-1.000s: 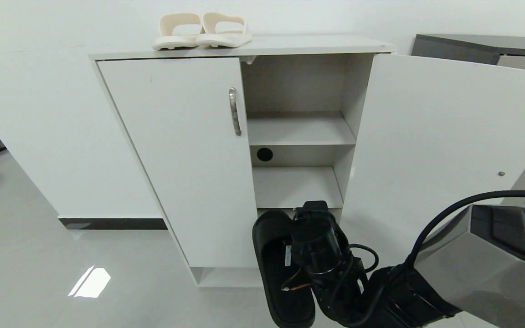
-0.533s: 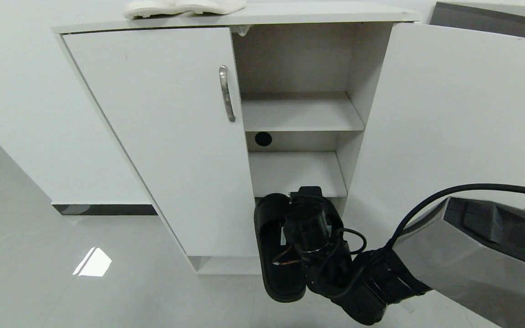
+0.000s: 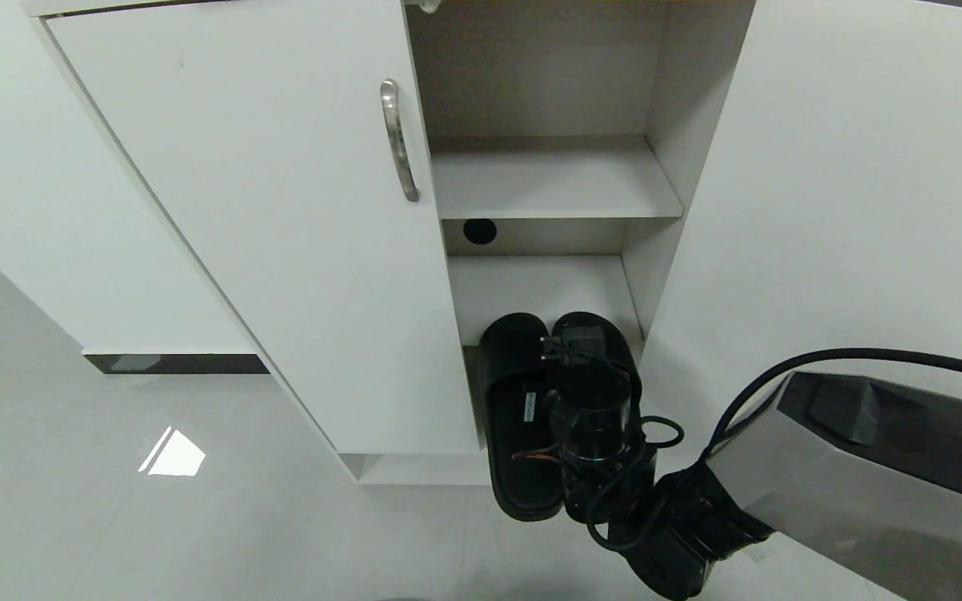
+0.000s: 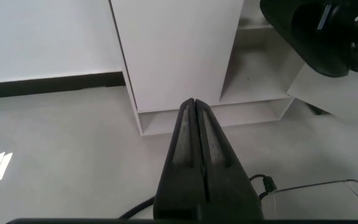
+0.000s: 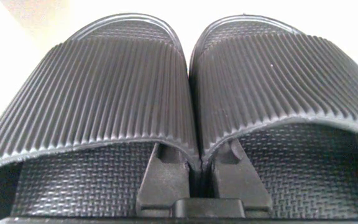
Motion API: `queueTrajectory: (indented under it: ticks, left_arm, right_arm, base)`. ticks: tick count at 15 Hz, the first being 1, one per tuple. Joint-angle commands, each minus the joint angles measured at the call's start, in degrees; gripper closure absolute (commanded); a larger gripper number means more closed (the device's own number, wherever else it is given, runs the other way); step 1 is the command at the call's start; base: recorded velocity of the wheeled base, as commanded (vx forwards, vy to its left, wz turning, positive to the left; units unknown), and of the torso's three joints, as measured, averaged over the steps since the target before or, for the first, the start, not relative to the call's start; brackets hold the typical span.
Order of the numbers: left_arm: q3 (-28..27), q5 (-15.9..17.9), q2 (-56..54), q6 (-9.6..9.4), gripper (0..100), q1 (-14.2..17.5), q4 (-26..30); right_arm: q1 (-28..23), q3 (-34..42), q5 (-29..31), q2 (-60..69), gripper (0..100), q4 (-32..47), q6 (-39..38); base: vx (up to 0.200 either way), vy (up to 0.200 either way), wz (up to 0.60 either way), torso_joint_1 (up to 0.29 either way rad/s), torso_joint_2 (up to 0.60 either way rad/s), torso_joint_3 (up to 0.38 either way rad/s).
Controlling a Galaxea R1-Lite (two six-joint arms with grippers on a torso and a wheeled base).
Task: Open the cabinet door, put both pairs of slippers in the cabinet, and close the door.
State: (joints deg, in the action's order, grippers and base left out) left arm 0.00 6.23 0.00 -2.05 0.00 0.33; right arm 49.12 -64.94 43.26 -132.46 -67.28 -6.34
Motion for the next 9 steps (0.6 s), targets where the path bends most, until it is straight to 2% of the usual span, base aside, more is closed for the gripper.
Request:
queueTrajectory:
  ticks: [1, 9]
  left_arm:
    - [0.0, 0.01, 0.09, 0.03, 100, 0.0, 0.02]
    - [0.0, 0.01, 0.09, 0.03, 100, 0.0, 0.02]
  right_arm:
    - [-0.42, 0.6, 0.24, -1.57, 100, -0.57, 1.15]
    - [-0.42, -0.28, 1.65, -3.33, 100, 1.27, 1.51]
  base:
    - [0.0, 0.0, 0.0, 0.0, 0.0, 0.0]
    - [0.0, 0.0, 0.0, 0.0, 0.0, 0.0]
